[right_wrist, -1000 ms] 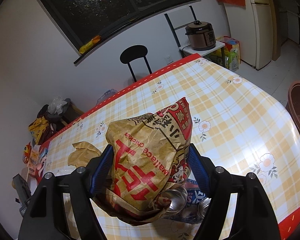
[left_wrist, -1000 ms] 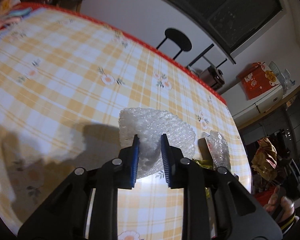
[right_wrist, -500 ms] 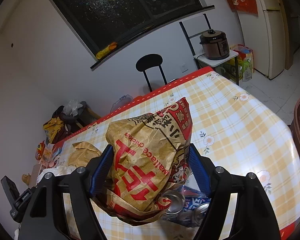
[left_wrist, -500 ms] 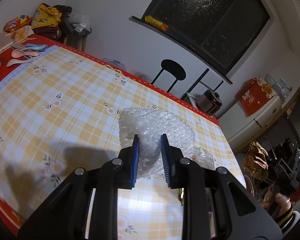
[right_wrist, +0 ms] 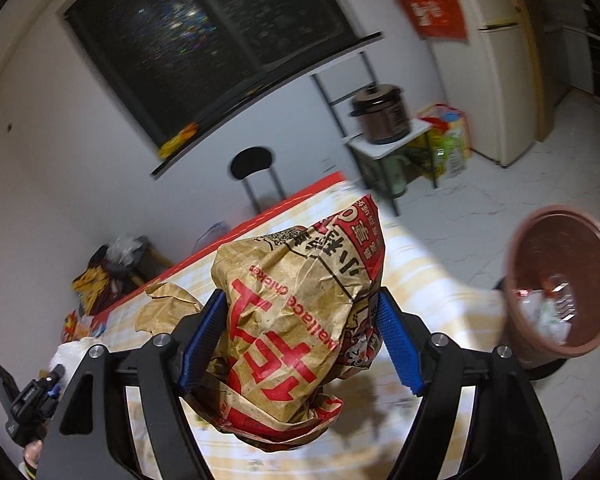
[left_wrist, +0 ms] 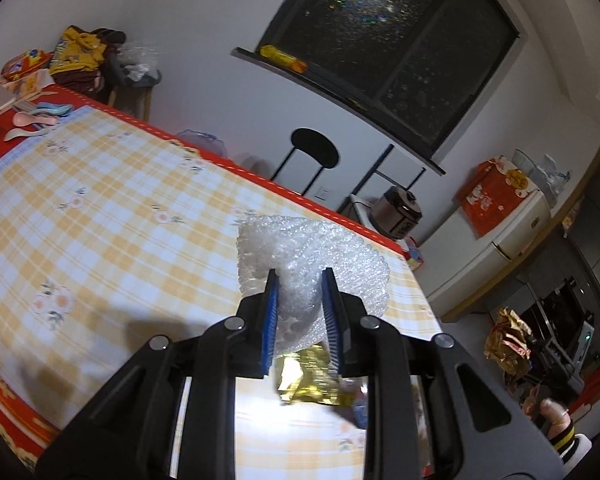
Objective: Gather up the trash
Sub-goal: 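Carry the paper bag over the brown bin and open the right gripper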
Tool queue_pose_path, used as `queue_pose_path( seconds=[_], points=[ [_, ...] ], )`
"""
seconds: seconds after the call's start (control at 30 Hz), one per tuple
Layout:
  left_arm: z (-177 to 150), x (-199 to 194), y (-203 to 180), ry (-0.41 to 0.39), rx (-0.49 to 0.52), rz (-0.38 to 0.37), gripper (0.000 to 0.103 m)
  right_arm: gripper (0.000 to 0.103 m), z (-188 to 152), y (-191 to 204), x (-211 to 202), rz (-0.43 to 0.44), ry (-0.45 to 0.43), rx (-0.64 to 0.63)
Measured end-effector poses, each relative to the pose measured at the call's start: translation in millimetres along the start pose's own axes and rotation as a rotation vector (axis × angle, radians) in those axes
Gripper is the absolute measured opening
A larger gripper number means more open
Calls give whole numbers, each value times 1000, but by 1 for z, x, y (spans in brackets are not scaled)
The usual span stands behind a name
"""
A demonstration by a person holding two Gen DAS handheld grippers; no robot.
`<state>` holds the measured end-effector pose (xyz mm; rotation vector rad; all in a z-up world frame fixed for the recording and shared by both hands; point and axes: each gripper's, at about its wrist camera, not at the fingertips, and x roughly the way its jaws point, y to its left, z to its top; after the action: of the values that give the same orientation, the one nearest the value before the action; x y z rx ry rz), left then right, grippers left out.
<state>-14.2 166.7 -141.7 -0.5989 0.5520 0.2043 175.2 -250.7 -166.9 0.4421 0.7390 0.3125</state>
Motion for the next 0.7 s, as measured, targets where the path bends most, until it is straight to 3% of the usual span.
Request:
queue_pose_path(
  seconds=[0.37, 0.7],
  points=[
    [-19, 23, -84, 13, 66, -56, 24, 74, 39, -143, -41, -197, -72, 104],
    [-46, 49, -125, 62, 88, -64, 24, 75, 50, -254, -37, -375, -13, 166]
  ],
)
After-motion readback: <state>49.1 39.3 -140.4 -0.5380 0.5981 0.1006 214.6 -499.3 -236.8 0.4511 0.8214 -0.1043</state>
